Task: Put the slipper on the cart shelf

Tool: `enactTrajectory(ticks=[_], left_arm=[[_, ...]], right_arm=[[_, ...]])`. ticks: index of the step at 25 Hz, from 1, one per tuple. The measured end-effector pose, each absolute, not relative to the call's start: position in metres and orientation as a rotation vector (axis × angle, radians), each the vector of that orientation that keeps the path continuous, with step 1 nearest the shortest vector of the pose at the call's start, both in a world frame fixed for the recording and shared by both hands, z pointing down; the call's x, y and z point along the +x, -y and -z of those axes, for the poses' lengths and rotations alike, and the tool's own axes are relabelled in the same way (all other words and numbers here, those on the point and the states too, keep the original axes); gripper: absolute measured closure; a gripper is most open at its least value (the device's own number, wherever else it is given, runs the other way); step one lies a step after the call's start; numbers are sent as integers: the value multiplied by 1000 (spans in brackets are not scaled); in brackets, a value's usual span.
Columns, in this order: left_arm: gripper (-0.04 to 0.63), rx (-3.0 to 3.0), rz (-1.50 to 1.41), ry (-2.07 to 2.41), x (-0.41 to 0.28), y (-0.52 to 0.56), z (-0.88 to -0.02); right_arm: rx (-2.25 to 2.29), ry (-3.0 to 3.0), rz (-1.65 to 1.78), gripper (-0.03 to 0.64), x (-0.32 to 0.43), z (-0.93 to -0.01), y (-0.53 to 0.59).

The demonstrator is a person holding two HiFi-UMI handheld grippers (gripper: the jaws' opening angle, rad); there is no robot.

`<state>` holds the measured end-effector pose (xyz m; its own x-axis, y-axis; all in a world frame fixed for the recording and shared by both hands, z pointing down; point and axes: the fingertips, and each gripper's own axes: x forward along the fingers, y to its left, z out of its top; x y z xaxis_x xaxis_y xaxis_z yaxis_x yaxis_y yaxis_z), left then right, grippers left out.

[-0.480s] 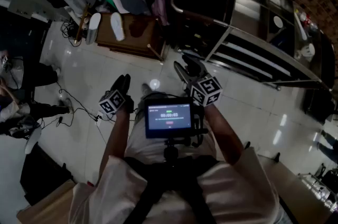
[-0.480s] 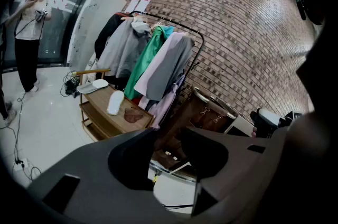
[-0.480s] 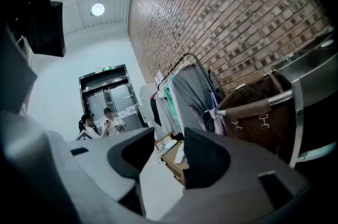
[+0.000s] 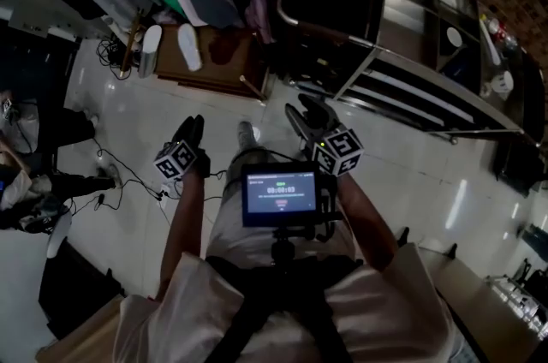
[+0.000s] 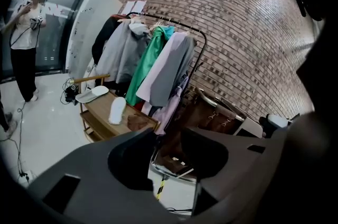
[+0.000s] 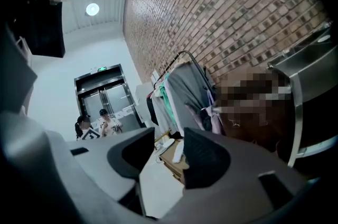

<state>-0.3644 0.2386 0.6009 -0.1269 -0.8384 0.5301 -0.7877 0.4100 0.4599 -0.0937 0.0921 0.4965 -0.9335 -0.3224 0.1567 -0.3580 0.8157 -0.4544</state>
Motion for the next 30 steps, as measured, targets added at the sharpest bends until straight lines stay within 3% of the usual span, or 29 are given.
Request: enactTrajectory(ticks=[30], left_arm=[[295, 1244, -85, 1537, -627, -77, -770]], right_arm=[[784, 2753, -790, 434, -377, -509, 5]])
